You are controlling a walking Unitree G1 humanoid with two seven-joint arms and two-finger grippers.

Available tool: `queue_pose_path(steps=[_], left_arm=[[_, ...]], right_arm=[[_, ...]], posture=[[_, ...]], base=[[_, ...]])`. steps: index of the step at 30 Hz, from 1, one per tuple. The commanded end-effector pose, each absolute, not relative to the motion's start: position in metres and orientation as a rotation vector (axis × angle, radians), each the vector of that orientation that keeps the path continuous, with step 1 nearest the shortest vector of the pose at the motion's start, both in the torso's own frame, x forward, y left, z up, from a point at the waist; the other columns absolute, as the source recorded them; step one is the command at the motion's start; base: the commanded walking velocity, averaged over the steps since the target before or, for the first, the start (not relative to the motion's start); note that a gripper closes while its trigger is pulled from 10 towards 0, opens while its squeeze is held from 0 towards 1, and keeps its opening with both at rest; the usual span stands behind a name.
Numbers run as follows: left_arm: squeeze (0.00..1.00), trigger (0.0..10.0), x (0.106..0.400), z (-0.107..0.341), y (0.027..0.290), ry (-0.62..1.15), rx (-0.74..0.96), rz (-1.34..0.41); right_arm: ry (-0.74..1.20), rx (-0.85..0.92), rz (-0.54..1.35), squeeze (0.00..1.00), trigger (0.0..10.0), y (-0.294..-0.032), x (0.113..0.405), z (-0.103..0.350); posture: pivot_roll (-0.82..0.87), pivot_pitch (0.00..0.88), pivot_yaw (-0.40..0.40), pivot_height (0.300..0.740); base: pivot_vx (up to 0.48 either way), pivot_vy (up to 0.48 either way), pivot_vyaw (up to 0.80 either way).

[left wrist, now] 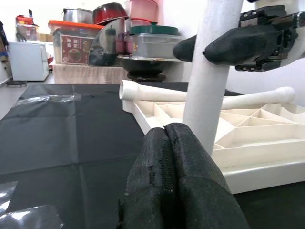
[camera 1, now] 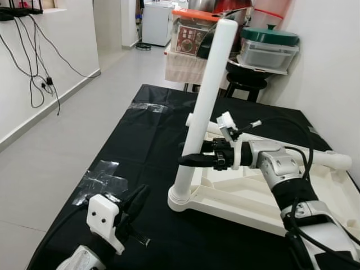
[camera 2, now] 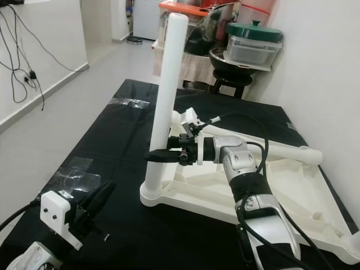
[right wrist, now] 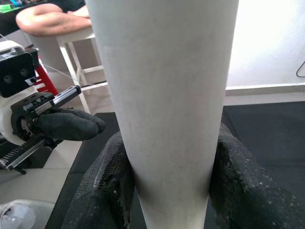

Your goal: Building children table

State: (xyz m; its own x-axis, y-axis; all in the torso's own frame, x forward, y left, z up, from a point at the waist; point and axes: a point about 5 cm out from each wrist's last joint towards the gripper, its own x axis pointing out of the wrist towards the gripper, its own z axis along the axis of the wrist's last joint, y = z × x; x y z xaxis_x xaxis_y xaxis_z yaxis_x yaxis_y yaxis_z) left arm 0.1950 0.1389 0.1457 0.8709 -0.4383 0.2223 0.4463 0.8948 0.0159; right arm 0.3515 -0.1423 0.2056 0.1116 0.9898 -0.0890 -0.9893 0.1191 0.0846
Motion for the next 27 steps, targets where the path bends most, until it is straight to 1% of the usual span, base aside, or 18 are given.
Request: queue_pose_path(steps=[1, 3, 4, 5, 6, 7, 8, 9, 10, 13, 14, 18, 20, 21, 23, 24, 25, 27], left_arm=[[0.0, 10.0, 0.194, 0.145, 0.137, -0.219, -0.035, -0.466], [0.0, 10.0, 0.193, 0.145, 0.137, -0.22, -0.037, -0.467], [0.0, 10.0, 0.193, 0.145, 0.137, -0.22, -0.037, -0.467], [0.0, 10.0, 0.192, 0.146, 0.137, -0.221, -0.037, -0.466], [0.0, 10.0, 0.191, 0.145, 0.139, -0.22, -0.037, -0.465], [0.0, 10.0, 0.19, 0.146, 0.141, -0.218, -0.038, -0.465], [0.0, 10.0, 0.19, 0.146, 0.142, -0.217, -0.038, -0.465], [0.0, 10.0, 0.19, 0.146, 0.142, -0.217, -0.038, -0.465], [0.0, 10.0, 0.19, 0.145, 0.142, -0.214, -0.036, -0.467], [0.0, 10.0, 0.191, 0.144, 0.142, -0.211, -0.036, -0.469], [0.0, 10.0, 0.192, 0.143, 0.142, -0.209, -0.036, -0.471], [0.0, 10.0, 0.194, 0.142, 0.14, -0.213, -0.033, -0.476], [0.0, 10.0, 0.195, 0.142, 0.139, -0.215, -0.032, -0.47], [0.0, 10.0, 0.195, 0.142, 0.139, -0.217, -0.032, -0.466], [0.0, 10.0, 0.195, 0.142, 0.139, -0.219, -0.033, -0.464], [0.0, 10.0, 0.196, 0.142, 0.139, -0.219, -0.034, -0.466], [0.0, 10.0, 0.196, 0.142, 0.139, -0.219, -0.034, -0.466], [0.0, 10.0, 0.196, 0.142, 0.138, -0.217, -0.036, -0.473]], right_arm=[[0.152, 0.051, 1.446, 0.0, 0.0, -0.152, 0.349, 0.2], [0.136, 0.025, 1.352, 0.0, 0.0, -0.167, 0.338, 0.191], [0.136, 0.025, 1.352, 0.0, 0.0, -0.167, 0.338, 0.191], [0.15, 0.035, 1.262, 0.0, 0.0, -0.169, 0.326, 0.181], [0.177, 0.039, 0.986, 0.0, 0.0, -0.152, 0.318, 0.157], [0.324, 0.13, 0.744, 0.0, 0.0, -0.131, 0.289, 0.121], [0.433, 0.185, 0.567, 0.0, 0.0, -0.122, 0.265, 0.103], [0.433, 0.185, 0.567, 0.0, 0.0, -0.122, 0.265, 0.103], [0.417, 0.075, 0.549, 0.0, 0.0, -0.112, 0.258, 0.103], [0.364, 0.085, 0.579, 0.0, 0.0, -0.108, 0.265, 0.11], [0.304, 0.086, 0.607, 0.0, 0.0, -0.108, 0.274, 0.117], [0.288, 0.041, 0.676, 0.0, 0.0, -0.102, 0.284, 0.116], [0.288, 0.02, 0.673, 0.0, 0.0, -0.1, 0.286, 0.116], [0.285, 0.053, 0.696, 0.0, 10.0, -0.098, 0.285, 0.12], [0.285, 0.079, 0.737, 0.0, 10.0, -0.095, 0.283, 0.123], [0.279, 0.104, 0.783, 1.0, 10.0, -0.091, 0.279, 0.13], [0.279, 0.104, 0.783, 1.0, 10.0, -0.091, 0.279, 0.13], [0.227, 0.119, 0.914, 1.0, 10.0, -0.088, 0.277, 0.144]], posture=[[0.03, 0.0, -0.148, 0.74], [0.02, 0.0, -0.159, 0.74], [0.02, 0.0, -0.159, 0.74], [0.01, 0.0, -0.164, 0.74], [0.0, 0.0, -0.161, 0.74], [-0.01, 0.0, -0.158, 0.74], [0.0, 0.0, -0.156, 0.74], [0.0, 0.0, -0.156, 0.74], [0.0, 0.0, -0.149, 0.74], [-0.01, 0.0, -0.142, 0.74], [-0.01, 0.0, -0.144, 0.74], [0.01, 0.0, -0.166, 0.74], [0.01, 0.0, -0.166, 0.74], [0.01, 0.0, -0.165, 0.74], [0.01, 0.0, -0.165, 0.74], [0.01, 0.0, -0.16, 0.74], [0.01, 0.0, -0.16, 0.74], [0.0, 0.0, -0.154, 0.74]], base=[[0.0, 0.0, 0.0], [0.0, 0.0, 0.0], [0.0, 0.0, 0.0], [0.0, 0.0, 0.0], [0.0, 0.0, 0.0], [0.0, 0.0, 0.0], [0.0, 0.0, 0.0], [0.0, 0.0, 0.0], [0.0, 0.0, 0.0], [0.0, 0.0, 0.0], [0.0, 0.0, 0.0], [0.0, 0.0, 0.0], [0.0, 0.0, 0.0], [0.0, 0.0, 0.0], [0.0, 0.0, 0.0], [0.0, 0.0, 0.0], [0.0, 0.0, 0.0], [0.0, 0.0, 0.0]])
